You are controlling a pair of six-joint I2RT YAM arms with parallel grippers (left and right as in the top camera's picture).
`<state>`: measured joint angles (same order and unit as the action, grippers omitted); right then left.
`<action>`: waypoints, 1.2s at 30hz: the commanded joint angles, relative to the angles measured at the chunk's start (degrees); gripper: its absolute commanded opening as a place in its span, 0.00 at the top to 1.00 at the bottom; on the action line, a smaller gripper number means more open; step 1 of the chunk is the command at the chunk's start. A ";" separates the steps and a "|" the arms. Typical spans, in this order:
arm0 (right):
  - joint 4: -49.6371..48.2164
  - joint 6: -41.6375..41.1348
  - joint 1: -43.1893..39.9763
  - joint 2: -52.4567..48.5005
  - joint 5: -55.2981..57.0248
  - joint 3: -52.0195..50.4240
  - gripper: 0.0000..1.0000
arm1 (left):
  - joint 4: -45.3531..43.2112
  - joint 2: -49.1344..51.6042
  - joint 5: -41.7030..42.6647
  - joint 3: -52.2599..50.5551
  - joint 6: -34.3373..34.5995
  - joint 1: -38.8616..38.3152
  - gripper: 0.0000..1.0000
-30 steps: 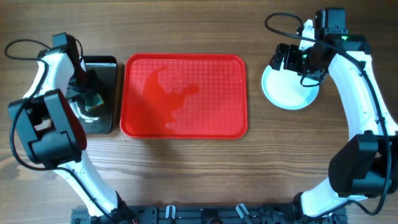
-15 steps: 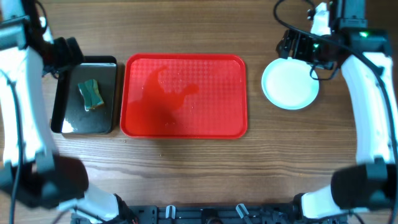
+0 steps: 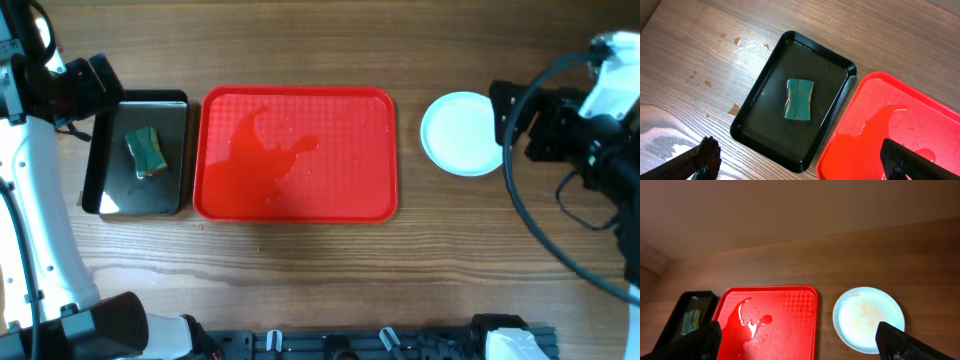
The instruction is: Clean dirty plates on tray and stack at the side
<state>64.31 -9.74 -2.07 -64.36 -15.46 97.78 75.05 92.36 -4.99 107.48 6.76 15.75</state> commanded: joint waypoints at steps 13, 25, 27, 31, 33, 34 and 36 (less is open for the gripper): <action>-15.76 8.31 0.02 3.39 0.96 -11.52 0.01 | 0.04 0.24 0.68 0.17 1.01 -0.20 0.00; -61.68 8.22 4.55 42.42 1.88 -72.78 0.01 | 0.04 0.24 0.68 0.17 1.01 -0.20 0.00; -64.59 8.17 5.66 46.69 2.56 -78.82 0.01 | 0.04 0.24 0.68 0.17 1.01 -0.20 0.00; -69.07 7.56 5.88 54.75 2.54 -88.19 0.00 | 0.04 0.24 0.68 0.17 1.01 -0.20 0.00; -70.12 7.56 5.90 58.27 2.56 -91.45 0.01 | 0.04 0.24 0.68 0.17 0.98 -0.20 0.00; -70.12 7.69 6.08 59.25 2.67 -92.19 0.00 | 0.04 0.24 0.68 0.17 1.01 -0.20 0.00; -70.14 7.56 6.49 61.09 3.21 -93.57 0.00 | 0.04 0.24 0.68 0.17 1.01 -0.20 0.00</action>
<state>-5.26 -2.04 3.64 -6.70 -13.69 6.61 75.18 92.36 -4.60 107.46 6.79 15.75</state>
